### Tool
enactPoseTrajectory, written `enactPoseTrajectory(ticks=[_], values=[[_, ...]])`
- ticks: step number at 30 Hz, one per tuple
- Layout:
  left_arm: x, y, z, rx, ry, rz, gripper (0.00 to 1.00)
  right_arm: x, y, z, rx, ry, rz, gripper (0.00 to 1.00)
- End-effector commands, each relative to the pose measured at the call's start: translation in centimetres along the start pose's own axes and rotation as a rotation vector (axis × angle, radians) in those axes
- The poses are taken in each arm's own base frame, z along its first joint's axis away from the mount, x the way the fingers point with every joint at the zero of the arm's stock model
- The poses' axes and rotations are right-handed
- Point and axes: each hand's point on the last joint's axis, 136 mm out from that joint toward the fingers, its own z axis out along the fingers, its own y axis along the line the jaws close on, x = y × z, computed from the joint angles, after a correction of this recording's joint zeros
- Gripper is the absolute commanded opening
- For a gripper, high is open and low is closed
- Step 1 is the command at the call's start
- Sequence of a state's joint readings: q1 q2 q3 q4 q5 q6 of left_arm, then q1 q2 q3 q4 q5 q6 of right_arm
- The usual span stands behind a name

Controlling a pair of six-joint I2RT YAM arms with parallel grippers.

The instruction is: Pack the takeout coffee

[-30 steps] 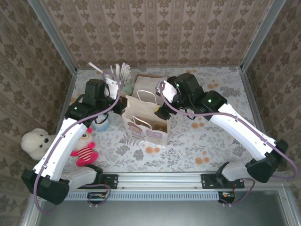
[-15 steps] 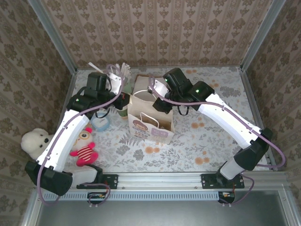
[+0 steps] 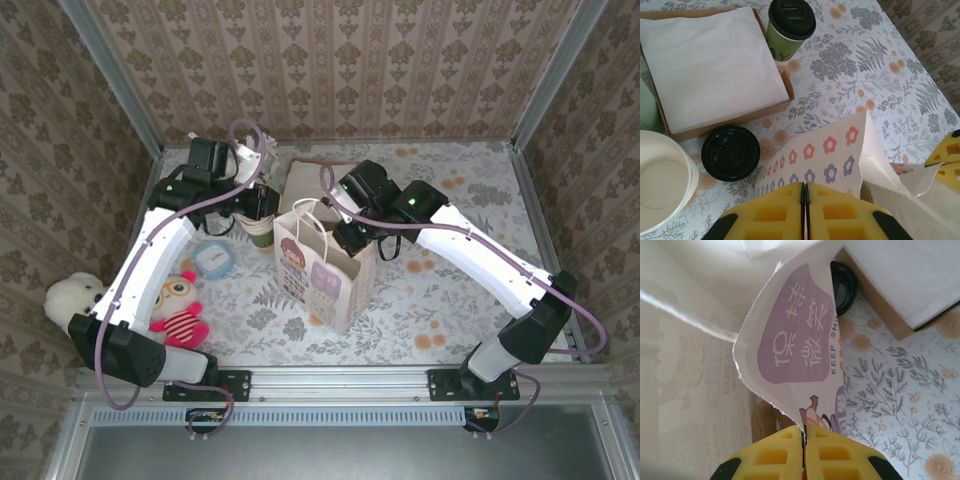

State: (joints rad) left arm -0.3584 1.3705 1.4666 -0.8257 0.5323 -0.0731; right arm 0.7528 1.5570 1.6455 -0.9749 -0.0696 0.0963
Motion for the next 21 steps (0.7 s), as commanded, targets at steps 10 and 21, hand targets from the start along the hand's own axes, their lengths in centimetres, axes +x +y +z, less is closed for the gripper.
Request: enactPoseTrajectory(ticks=[10,21], values=[[-2.0,2.9,-5.3,-0.193,-0.210,-0.085,0.62,-1.2,-1.0,-1.3,0.049,-0.151,0.237,0.00],[4.6,10.6,-12.3,-0.705,-0.355,-0.350,1.00,-3.8,0.0,-0.5,0.039,-0.278,0.355,0.00]])
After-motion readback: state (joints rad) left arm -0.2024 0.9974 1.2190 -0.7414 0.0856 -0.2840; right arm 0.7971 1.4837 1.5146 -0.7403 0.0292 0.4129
